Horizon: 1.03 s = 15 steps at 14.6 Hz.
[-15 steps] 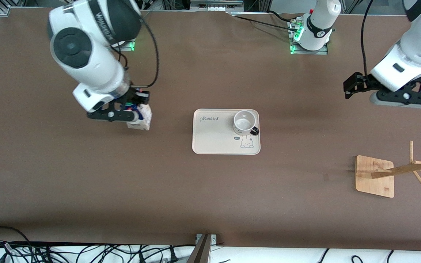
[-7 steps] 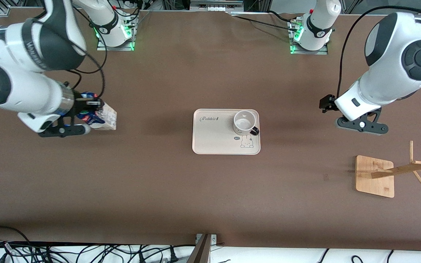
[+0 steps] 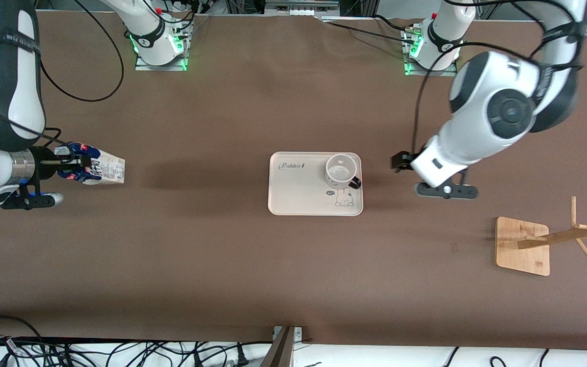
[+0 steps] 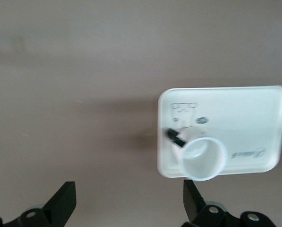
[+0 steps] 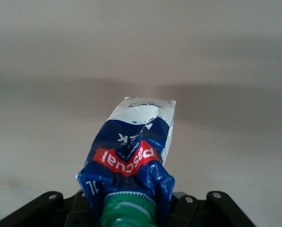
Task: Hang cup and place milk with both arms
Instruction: 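Set the carton down with the right gripper while the left gripper grasps the mug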
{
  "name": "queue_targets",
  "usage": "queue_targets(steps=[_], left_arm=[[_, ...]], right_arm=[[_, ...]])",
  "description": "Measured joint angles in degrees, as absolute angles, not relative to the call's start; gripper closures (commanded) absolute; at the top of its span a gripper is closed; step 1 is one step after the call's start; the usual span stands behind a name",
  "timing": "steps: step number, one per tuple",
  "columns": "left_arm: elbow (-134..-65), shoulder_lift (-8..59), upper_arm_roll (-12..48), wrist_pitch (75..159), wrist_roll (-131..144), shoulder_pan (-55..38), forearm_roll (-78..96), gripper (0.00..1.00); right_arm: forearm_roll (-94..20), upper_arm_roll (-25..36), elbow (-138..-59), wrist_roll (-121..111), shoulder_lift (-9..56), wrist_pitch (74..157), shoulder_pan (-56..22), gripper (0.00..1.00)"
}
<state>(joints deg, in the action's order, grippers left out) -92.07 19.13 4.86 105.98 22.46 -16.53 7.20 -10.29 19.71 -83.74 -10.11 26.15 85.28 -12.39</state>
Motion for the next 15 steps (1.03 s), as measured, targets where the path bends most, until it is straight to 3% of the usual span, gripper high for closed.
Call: queue_targets(steps=[6, 9, 12, 13, 14, 15], left_arm=[[-92.4, 30.0, 5.0, 120.4, 45.2, -25.9, 10.3, 0.00], [-92.5, 34.1, 5.1, 126.8, 52.0, -29.5, 10.3, 0.00], [-92.6, 35.4, 5.1, 128.0, 54.7, -31.6, 10.3, 0.00], [-92.6, 35.2, 5.0, 128.0, 54.9, -31.5, 10.3, 0.00], [-92.6, 35.2, 4.8, 127.9, 54.9, -31.5, 10.3, 0.00], [-92.7, 35.2, 4.6, 127.8, 55.0, -31.5, 10.3, 0.00]], right_arm=[[-10.4, 18.7, -95.1, -10.1, 27.3, 103.4, -12.9, 0.72], [-10.4, 18.7, -99.6, -10.1, 26.1, 108.5, -13.6, 0.72], [-10.4, 18.6, -103.4, -10.0, 23.6, 111.3, -14.4, 0.71], [-10.4, 18.5, -104.0, -10.0, 23.2, 111.6, -14.5, 0.51], [-10.4, 18.5, -104.4, -10.0, 22.9, 111.9, -14.6, 0.01], [-10.4, 18.5, -104.5, -10.0, 22.9, 112.0, -14.6, 0.00]])
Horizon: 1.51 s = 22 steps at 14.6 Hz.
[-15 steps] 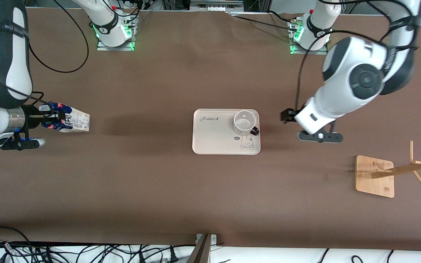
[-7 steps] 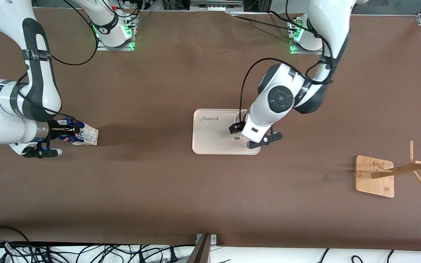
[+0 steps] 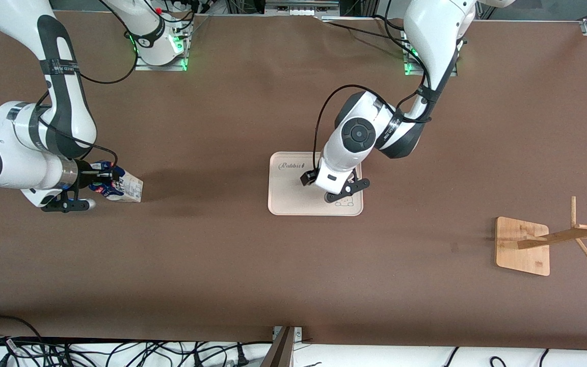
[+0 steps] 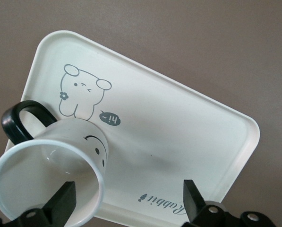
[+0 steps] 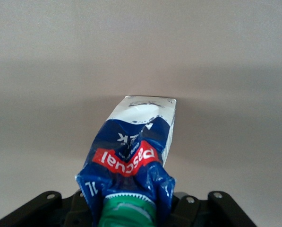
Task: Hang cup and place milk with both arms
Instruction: 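Set the carton down with the right gripper while the left gripper grasps the mug, then lift the white mug by its rim with the left gripper toward the stand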
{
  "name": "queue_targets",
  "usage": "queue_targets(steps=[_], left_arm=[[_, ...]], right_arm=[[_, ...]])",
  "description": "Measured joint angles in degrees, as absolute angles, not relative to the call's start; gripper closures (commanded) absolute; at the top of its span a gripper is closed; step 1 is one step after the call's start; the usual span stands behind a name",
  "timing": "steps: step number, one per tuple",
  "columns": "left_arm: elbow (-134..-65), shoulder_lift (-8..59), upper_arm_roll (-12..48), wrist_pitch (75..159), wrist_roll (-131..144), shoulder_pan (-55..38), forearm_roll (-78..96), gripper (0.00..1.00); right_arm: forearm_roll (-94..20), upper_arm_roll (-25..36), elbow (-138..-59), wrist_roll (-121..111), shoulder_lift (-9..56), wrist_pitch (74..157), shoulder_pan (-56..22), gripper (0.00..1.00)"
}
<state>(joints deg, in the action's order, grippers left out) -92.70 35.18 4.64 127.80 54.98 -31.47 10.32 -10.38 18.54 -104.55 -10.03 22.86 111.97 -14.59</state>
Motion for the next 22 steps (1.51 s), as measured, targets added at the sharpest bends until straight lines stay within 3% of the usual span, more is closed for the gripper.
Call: queue_targets(steps=[5, 6, 8, 9, 16, 20, 22], left_arm=[[-95.9, 35.3, 4.8, 127.7, 55.3, -31.5, 10.3, 0.00], [-96.3, 35.4, 4.9, 127.8, 55.3, -31.5, 10.3, 0.07], [-96.5, 35.8, 4.9, 127.8, 55.3, -31.5, 10.3, 0.90], [-96.5, 36.0, 4.9, 127.8, 55.2, -31.5, 10.3, 1.00], [-96.0, 35.1, 3.4, 128.1, 49.0, -30.8, 6.2, 1.00], [-95.9, 33.4, 3.1, 126.6, 47.8, -30.0, 5.5, 1.00], [-95.4, 31.0, 3.0, 123.2, 45.8, -28.5, 4.1, 1.00]], right_arm=[[-10.4, 18.6, -104.3, -10.0, 22.8, 112.3, -14.5, 0.00], [-10.4, 18.7, -104.0, -10.0, 22.7, 112.3, -14.5, 0.00], [-10.4, 19.1, -102.1, -10.0, 22.0, 110.6, -14.5, 0.00], [-10.4, 19.5, -100.2, -10.0, 21.3, 107.7, -14.5, 0.00], [-10.4, 23.3, -81.8, -10.1, 18.3, 84.8, -14.3, 0.00], [-10.1, 23.1, -69.9, -10.1, 18.3, 79.4, -14.8, 0.00], [-6.6, 22.9, -67.7, -10.1, 18.3, 79.1, -16.6, 0.00]])
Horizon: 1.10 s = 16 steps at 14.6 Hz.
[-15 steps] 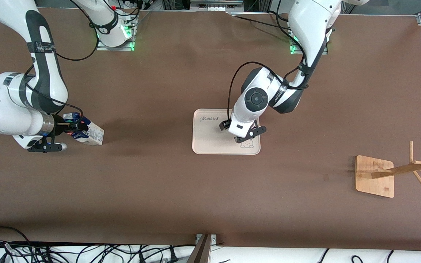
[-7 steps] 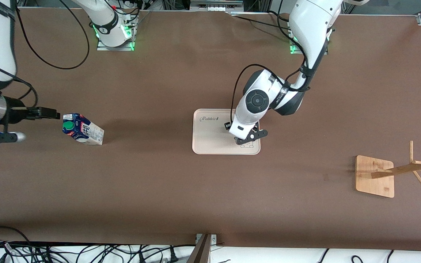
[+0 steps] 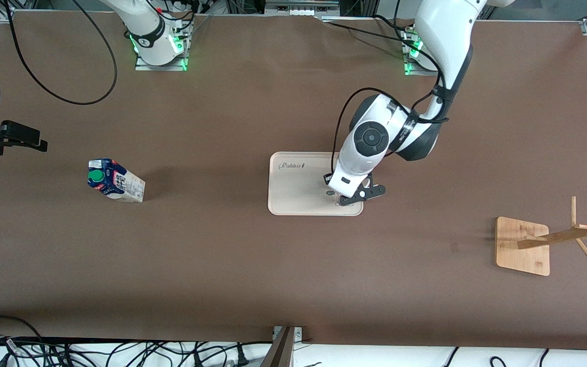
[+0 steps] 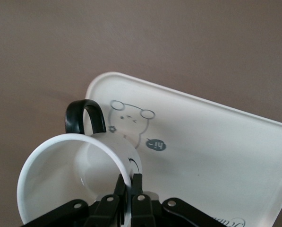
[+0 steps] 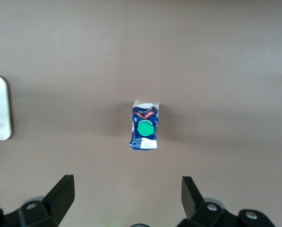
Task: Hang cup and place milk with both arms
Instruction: 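Lift the white mug by its rim with the left gripper toward the stand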
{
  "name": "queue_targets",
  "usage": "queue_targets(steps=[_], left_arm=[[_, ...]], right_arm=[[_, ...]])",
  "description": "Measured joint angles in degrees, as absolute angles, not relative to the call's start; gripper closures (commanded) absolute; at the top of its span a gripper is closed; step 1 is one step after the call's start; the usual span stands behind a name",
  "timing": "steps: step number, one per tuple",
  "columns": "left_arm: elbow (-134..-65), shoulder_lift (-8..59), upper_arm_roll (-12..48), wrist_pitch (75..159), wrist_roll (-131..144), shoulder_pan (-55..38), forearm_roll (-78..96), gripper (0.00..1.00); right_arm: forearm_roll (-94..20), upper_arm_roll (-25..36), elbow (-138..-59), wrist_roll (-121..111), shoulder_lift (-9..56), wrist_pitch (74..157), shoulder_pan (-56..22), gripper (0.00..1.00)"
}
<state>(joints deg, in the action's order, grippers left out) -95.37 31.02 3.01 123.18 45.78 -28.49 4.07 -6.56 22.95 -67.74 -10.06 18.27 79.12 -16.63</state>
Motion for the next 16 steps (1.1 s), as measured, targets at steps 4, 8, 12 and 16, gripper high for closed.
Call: queue_targets(steps=[4, 8, 12, 16], left_arm=[[-94.1, 20.9, 2.7, 110.8, 30.8, -18.2, 3.5, 1.00], [-89.8, 14.7, 2.4, 100.6, 16.3, -8.8, 2.4, 1.00], [-88.3, 14.6, -2.4, 99.8, 2.1, -5.2, 2.1, 1.00], [-87.4, 14.7, -5.6, 100.4, -8.6, -3.7, -0.5, 1.00]], right_arm=[[-2.6, 22.8, -67.6, -10.0, 19.1, 77.8, -20.3, 0.00], [-5.4, 23.6, -67.6, -12.2, 19.3, 77.5, -20.1, 0.00], [3.3, 23.2, -67.6, -16.3, 20.0, 77.6, -23.7, 0.00], [-1.4, 23.2, -67.6, -0.2, 20.7, 80.6, -26.0, 0.00]])
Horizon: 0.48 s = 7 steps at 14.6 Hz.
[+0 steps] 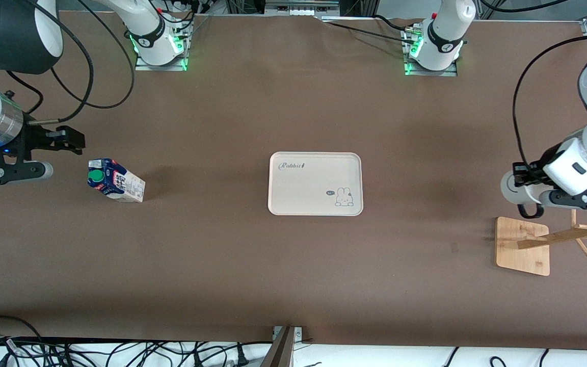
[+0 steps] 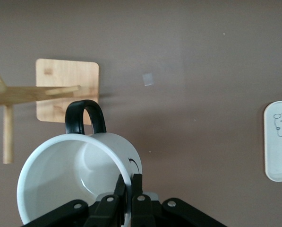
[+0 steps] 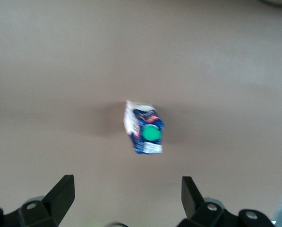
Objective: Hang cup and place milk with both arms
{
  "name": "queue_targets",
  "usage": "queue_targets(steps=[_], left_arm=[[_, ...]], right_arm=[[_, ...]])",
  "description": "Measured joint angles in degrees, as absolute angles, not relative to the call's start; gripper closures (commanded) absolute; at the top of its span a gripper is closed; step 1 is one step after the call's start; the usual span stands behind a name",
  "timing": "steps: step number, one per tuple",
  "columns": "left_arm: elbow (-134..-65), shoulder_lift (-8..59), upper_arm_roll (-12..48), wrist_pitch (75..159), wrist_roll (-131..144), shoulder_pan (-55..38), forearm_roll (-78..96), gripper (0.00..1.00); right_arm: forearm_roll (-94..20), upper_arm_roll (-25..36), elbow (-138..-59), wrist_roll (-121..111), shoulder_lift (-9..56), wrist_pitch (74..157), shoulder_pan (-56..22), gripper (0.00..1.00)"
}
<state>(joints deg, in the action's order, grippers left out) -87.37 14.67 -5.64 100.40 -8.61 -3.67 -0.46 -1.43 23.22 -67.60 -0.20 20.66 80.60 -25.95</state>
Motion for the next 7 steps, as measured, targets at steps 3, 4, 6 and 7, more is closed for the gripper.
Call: queue_targets(steps=[3, 4, 6, 7], left_arm=[[-85.2, 14.7, -5.9, 100.5, -11.2, -3.5, -2.1, 1.00], [-84.7, 14.7, -5.9, 100.5, -12.0, -3.5, -2.4, 1.00], [-84.2, 14.8, -6.4, 101.6, -14.8, -3.5, -2.6, 1.00], [-84.2, 15.0, -6.9, 102.9, -16.4, -3.5, -2.7, 1.00]], right_arm=[[-3.7, 23.3, -67.6, 4.9, 21.0, 83.0, -25.8, 0.00], [-3.7, 23.3, -67.6, 5.2, 21.1, 83.4, -25.8, 0.00], [-3.7, 23.3, -67.6, 6.1, 21.1, 83.7, -25.9, 0.00], [-3.7, 23.3, -67.6, 6.5, 21.1, 83.8, -25.8, 0.00]])
